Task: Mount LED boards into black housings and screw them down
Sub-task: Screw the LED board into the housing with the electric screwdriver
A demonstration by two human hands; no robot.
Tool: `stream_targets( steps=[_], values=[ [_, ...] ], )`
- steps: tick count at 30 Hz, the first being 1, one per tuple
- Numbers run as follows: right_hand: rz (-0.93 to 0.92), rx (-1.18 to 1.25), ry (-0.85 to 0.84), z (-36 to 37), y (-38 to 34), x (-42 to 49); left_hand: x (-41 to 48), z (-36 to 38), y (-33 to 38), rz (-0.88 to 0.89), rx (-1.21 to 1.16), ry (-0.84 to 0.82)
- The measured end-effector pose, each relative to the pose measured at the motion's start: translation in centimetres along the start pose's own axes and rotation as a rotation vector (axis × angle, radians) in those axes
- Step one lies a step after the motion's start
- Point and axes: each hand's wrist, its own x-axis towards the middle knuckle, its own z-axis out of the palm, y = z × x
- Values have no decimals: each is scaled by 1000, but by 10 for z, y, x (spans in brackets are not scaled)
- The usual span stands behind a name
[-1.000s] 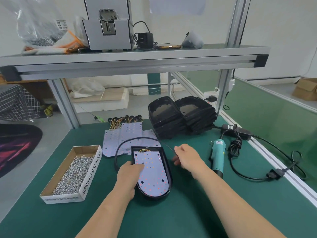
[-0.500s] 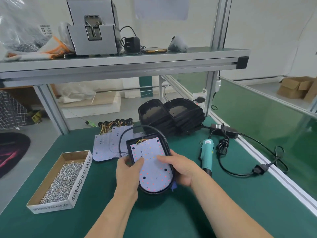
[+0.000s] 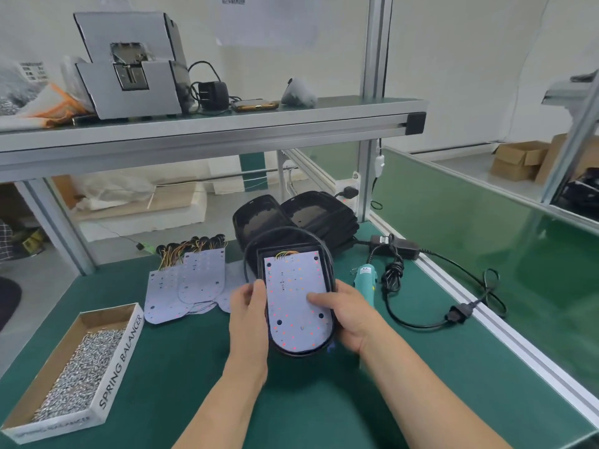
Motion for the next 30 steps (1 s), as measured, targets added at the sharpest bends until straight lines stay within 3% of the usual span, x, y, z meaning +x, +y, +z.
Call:
stream_targets(
  steps=[3, 5, 9, 26, 30],
  values=[
    [-41, 14, 84, -19, -15, -1, 1, 5, -14, 30, 153, 11],
    [-78, 31, 114, -35, -26, -5, 0, 3, -29, 38, 425, -78],
    [-147, 44, 236, -70, -40, -14, -6, -4, -50, 268, 806, -129],
    [-327, 125, 638, -225, -90, -82, 5, 0, -60, 383, 940, -118],
    [-379, 146, 729, -261, -94, -98, 16, -3, -67, 477, 951, -101]
  ],
)
